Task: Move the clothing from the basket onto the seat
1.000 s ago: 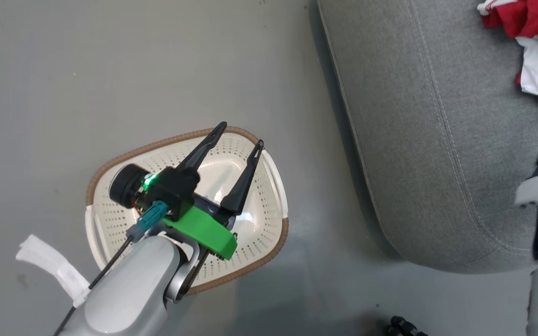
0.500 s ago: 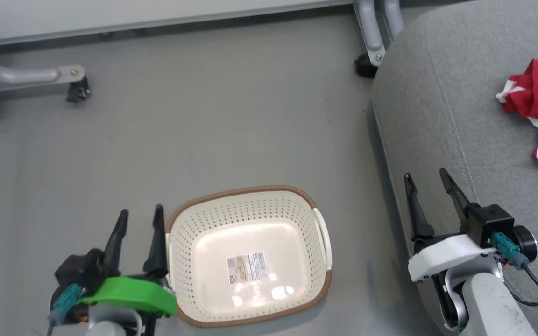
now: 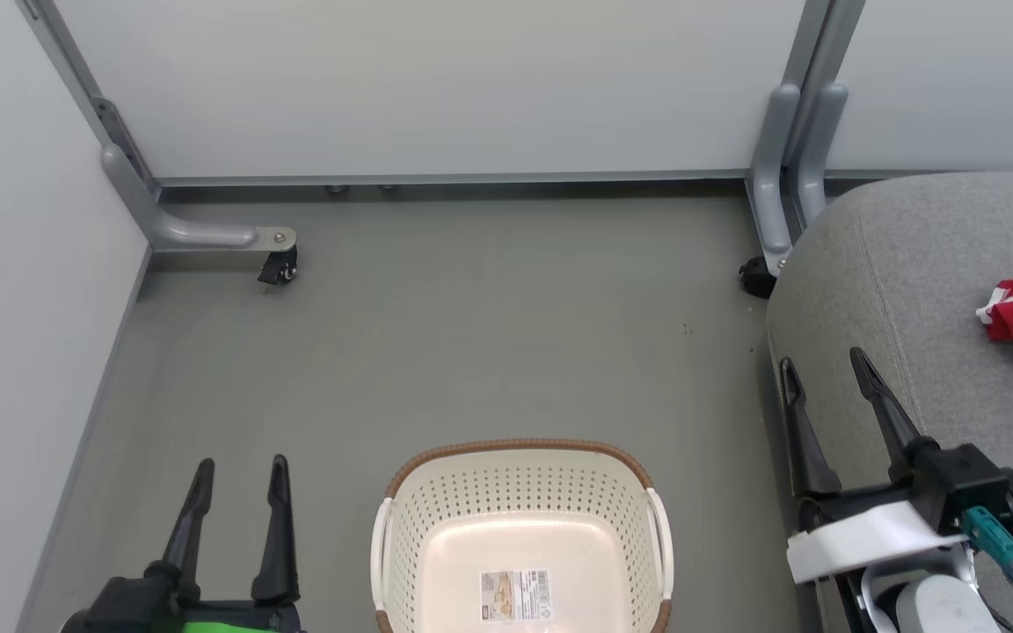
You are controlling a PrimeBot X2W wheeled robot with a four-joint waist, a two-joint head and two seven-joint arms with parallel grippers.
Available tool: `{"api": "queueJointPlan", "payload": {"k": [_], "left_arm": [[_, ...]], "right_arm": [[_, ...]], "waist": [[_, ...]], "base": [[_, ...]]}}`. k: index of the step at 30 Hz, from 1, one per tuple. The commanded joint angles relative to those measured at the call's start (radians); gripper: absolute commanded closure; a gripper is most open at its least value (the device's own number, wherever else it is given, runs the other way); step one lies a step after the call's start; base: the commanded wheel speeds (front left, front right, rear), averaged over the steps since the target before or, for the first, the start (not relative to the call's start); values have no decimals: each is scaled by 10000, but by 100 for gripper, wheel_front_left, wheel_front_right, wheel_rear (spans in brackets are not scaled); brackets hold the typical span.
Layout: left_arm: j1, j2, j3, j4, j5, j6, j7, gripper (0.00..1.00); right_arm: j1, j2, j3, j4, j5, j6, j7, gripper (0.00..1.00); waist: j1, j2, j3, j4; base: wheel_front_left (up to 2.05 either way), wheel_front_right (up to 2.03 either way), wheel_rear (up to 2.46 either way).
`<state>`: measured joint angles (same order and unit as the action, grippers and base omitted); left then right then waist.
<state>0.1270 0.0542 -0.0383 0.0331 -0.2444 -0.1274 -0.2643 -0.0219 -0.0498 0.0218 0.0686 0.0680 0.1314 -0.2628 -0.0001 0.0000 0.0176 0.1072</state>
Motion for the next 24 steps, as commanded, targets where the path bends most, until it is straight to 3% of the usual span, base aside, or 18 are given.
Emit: {"api": "queueJointPlan", "payload": {"k": [1,13,24], "left_arm": [[182,2,-191,-192,87,-45,1,0],[735,163,-670,-741,434,-43,1,0],[812,158,-696,-618,423,-44,1,0]], "right_arm": [[337,-18,-50,-133,-16,-16,-30,0],[1802,-16,-95,-398,367,-16,-30,0],[1946,-18,-155,-398,336,-16,-30,0]], "waist": [[1,0,-346,221],[1,0,-554,-86],[1,0,-603,-452]], "base": [[0,0,0],[0,0,0],[0,0,0]]}}
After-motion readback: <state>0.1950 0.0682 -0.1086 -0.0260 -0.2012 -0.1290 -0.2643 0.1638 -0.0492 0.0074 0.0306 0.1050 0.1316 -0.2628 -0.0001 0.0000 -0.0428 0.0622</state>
